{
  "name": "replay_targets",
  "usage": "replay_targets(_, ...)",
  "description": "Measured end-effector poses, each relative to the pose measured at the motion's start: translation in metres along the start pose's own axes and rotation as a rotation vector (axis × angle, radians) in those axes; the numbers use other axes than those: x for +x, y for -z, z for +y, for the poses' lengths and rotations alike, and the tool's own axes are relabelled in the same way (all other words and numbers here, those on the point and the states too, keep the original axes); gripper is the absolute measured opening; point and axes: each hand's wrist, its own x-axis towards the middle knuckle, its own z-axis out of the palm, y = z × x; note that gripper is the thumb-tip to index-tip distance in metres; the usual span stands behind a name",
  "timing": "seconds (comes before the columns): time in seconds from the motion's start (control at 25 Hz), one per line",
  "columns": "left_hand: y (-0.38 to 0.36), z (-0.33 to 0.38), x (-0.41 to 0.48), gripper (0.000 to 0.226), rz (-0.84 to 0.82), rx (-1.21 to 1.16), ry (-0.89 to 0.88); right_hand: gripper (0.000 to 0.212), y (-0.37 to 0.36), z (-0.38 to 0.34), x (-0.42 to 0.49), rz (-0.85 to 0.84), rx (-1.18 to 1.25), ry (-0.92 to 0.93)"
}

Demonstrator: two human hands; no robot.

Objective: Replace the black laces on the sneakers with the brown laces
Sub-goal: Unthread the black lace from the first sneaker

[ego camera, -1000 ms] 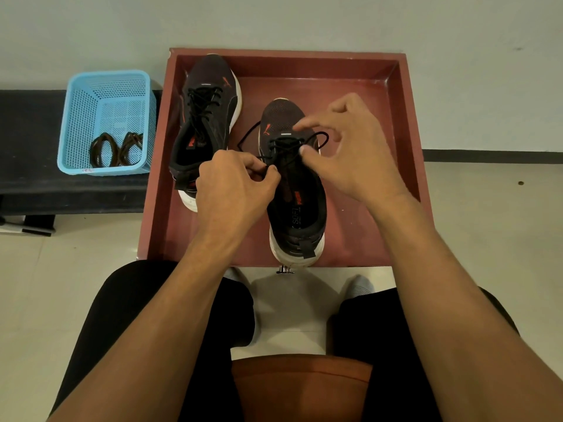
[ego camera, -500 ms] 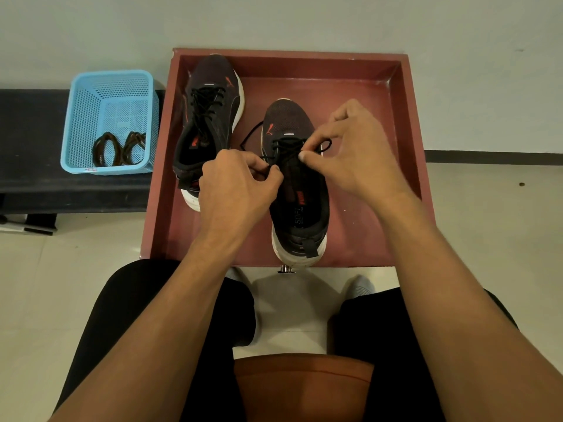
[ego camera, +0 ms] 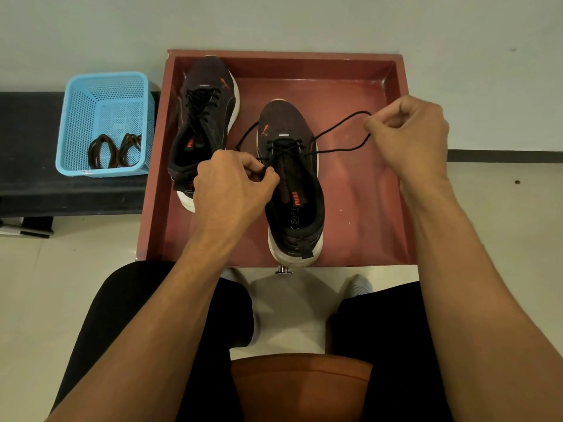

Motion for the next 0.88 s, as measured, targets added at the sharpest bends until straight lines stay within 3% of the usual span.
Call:
replay_targets(0.32, -0.002, 0.002, -0.004, 0.013, -0.033, 0.080, -0.042, 0.018, -0.015, -0.006, -0.014, -0.241, -0.180, 0.065)
replay_targets(0.48, -0.006, 0.005, -0.005, 0.026, -0.007, 0.118, -0.213, 0.025, -0.013, -0.016, -0.024, -0.324, -0.207, 0.110)
replay_targets(0.68, -0.022, 0.013, -0.006, 0.029, -0.042, 0.244, -0.349, 0.032, -0.017, -0.023, -0.038, -0.611, -0.297, 0.097)
replay_targets(0.88, -0.028, 0.017, -0.004, 0.028, 0.025, 0.272, -0.344, 0.021, -0.017, -0.022, -0.037, -0.603, -0.271, 0.062)
